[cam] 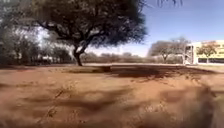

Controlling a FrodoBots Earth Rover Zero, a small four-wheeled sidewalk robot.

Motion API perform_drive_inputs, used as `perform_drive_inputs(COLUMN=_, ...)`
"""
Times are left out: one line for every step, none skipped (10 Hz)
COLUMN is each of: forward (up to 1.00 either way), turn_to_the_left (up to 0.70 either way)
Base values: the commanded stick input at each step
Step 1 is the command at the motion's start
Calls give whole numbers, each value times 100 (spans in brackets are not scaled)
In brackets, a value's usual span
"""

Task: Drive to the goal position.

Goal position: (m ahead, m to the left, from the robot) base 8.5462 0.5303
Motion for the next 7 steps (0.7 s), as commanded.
perform_drive_inputs(forward=0, turn_to_the_left=-45)
perform_drive_inputs(forward=0, turn_to_the_left=-45)
perform_drive_inputs(forward=0, turn_to_the_left=-45)
perform_drive_inputs(forward=100, turn_to_the_left=-27)
perform_drive_inputs(forward=100, turn_to_the_left=-27)
perform_drive_inputs(forward=100, turn_to_the_left=-27)
perform_drive_inputs(forward=100, turn_to_the_left=-27)
